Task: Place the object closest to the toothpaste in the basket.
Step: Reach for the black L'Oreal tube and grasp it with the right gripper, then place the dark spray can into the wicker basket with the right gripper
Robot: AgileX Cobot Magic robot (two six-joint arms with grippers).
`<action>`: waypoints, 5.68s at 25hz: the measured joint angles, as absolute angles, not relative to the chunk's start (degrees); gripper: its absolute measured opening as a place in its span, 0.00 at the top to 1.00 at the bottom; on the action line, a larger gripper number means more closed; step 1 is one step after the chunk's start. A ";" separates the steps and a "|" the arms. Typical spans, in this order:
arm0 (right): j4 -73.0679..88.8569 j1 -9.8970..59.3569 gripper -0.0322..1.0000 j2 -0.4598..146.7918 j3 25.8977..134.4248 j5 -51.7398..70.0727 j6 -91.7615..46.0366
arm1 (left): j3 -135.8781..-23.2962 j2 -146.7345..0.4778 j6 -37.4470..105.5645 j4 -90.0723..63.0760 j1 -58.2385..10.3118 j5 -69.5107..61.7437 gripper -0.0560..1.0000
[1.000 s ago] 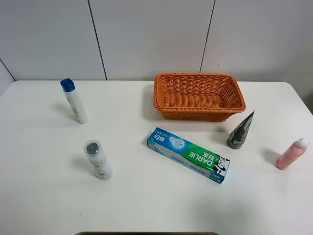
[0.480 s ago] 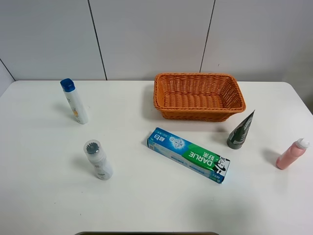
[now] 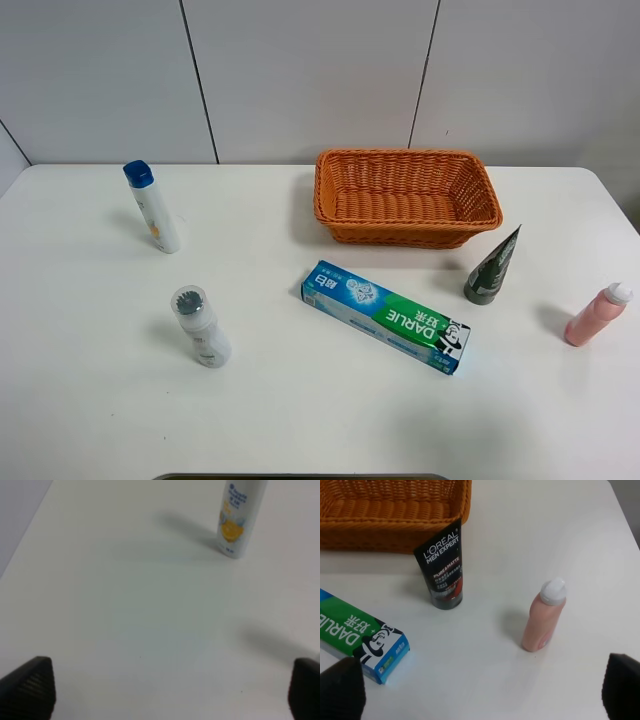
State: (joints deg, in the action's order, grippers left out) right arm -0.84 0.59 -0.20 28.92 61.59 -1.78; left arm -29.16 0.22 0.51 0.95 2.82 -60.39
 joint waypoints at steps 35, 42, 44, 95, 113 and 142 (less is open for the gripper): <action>2.64 0.59 0.02 53.94 56.96 54.24 20.15 | -29.16 0.22 0.51 1.00 2.82 -60.39 0.06; 4.53 0.59 0.02 64.03 58.49 52.92 21.94 | -29.16 0.22 0.51 1.00 2.82 -60.39 0.06; 4.53 0.59 0.02 65.85 58.56 52.80 23.10 | -29.16 0.22 0.51 1.00 2.82 -60.39 0.06; 1.71 5.33 0.02 101.27 58.62 40.81 36.79 | -29.16 0.22 0.51 1.00 2.82 -60.39 0.06; 1.66 5.04 0.08 104.96 58.62 38.59 36.79 | -29.16 0.22 0.51 1.00 2.82 -60.39 0.06; 1.66 5.04 0.62 104.84 58.62 38.64 36.84 | -29.16 0.22 0.51 1.00 2.82 -60.39 0.06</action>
State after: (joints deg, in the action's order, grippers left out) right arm 1.66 5.04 104.84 58.62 38.64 36.84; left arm -29.16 0.22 0.51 1.00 2.82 -60.39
